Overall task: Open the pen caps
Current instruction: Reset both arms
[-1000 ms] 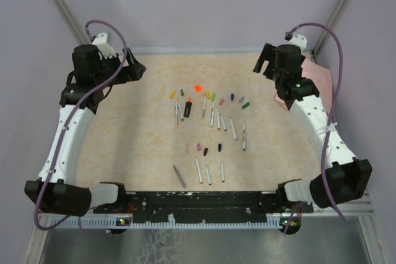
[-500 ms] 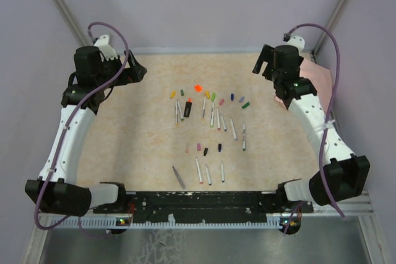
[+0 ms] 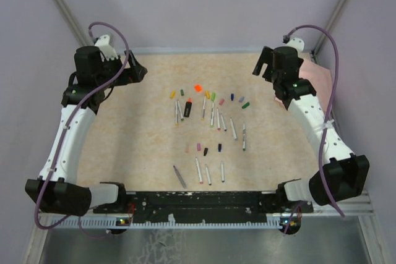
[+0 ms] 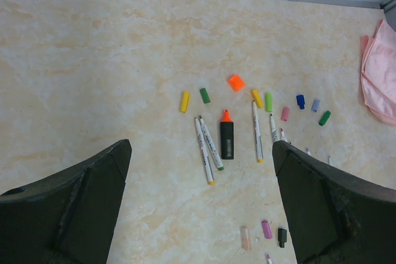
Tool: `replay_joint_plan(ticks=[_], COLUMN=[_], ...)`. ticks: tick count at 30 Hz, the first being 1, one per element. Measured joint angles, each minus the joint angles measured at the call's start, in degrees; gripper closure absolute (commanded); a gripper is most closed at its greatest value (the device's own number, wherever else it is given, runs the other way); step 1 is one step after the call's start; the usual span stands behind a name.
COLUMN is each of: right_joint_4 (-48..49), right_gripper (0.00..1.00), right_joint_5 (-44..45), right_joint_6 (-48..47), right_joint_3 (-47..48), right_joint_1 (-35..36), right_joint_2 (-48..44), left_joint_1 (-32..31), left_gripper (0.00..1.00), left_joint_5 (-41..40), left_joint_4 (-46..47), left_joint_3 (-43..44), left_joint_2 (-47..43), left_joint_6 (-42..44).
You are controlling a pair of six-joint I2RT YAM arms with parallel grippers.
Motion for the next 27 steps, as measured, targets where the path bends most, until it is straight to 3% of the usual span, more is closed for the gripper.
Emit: replay_joint_plan(ticks=[27], right_joint_4=[-2.32], right_gripper=[0.10], right_joint_5=[2.62], right_joint_6=[2.21], right_joint_3=[-0.61], right_joint_1=[0.00], right_joint_2=[-0.15], left_joint_1=[0.00], left_gripper=[0.00], left_joint_5=[1.68], left_joint_4=[0.00], left_joint_3=[-0.35], left_joint_2=[1.70], left_joint_6=[-0.02])
